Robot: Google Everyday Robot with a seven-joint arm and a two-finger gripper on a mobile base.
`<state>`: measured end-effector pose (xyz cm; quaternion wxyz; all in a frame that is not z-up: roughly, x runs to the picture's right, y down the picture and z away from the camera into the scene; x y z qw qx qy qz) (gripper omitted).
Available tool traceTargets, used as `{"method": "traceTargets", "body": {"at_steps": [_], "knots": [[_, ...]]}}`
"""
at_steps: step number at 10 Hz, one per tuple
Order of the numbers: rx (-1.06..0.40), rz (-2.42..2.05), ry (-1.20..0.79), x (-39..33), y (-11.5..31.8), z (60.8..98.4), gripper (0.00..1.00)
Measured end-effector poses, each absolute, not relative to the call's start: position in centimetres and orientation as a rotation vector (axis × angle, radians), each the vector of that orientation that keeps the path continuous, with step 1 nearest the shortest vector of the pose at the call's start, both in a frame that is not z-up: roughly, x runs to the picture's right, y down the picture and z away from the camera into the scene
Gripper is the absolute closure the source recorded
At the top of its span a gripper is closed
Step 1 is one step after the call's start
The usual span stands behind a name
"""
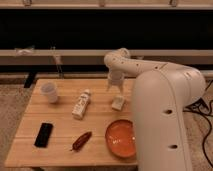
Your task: Wipe the white sponge on the table
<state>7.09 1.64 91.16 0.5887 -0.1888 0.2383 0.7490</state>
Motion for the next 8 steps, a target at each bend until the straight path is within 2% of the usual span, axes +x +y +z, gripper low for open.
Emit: {"method": "traceTargets", "body": {"at_steps": [3,8], "knots": [[-0.406,1.790,0.583,8.3,2.9,94.6,0.35],[-0.394,1.842,0.668,10.9,3.8,96.1,0.35]]}}
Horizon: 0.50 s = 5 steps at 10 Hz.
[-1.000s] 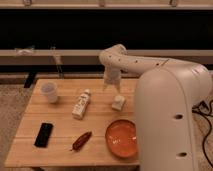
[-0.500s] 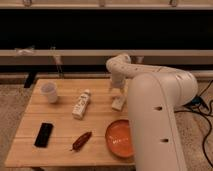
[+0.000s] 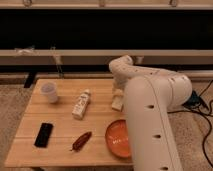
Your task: Wipe the white sponge on the table
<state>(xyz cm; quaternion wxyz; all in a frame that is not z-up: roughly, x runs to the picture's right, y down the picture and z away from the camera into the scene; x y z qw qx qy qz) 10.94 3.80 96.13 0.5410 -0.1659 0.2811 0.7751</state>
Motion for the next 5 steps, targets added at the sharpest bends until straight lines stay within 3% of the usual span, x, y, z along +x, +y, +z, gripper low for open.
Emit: {"method": "traceTargets", "body": {"at_steps": [3,5], "knots": [[-0.444,1.858,0.695,11.2,4.6,96.2,0.35],[-0.487,1.866,0.700,11.4,5.2,96.2,0.48]]}}
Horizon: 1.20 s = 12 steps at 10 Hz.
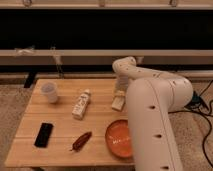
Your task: Wipe the white sponge on the table
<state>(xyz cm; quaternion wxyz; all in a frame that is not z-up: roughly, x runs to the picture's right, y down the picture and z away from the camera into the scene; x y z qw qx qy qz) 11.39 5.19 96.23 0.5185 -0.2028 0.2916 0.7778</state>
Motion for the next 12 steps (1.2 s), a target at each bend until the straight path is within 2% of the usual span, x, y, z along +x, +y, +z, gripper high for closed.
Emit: {"method": "traceTargets", "body": {"at_steps": [5,6,12], "knots": [[-0.528,1.850,0.708,10.8,6.0,96.2,0.97],[-0.528,1.842,0.690,10.3,5.9,95.9,1.00],[-0.488,1.709,0.548,3.7,5.2,94.7,1.00]]}}
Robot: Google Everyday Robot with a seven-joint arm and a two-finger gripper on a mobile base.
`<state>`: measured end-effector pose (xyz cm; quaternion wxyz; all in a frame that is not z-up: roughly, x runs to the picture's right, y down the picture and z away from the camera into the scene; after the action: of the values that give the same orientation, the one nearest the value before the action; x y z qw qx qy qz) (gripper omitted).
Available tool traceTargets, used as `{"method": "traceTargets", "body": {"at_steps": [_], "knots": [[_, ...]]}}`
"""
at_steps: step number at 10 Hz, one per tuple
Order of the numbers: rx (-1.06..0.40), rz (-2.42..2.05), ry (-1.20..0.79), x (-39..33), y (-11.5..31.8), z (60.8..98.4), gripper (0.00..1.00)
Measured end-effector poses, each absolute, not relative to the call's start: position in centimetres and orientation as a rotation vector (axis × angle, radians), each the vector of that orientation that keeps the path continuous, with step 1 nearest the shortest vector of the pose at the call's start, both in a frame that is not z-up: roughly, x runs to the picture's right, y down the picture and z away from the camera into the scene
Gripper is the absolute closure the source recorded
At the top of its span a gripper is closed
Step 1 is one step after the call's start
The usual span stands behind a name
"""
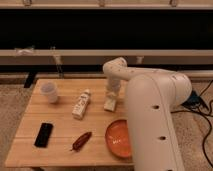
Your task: Wipe the white sponge on the table
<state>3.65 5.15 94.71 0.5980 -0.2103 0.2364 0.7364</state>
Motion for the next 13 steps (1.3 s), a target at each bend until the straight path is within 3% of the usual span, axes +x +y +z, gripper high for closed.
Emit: {"method": "traceTargets", "body": {"at_steps": [8,13], "knots": [[-0.485,1.534,0.450,-2.5,7.1,92.6,1.00],[-0.487,1.509,0.468,-0.9,10.2,90.4,1.00]]}}
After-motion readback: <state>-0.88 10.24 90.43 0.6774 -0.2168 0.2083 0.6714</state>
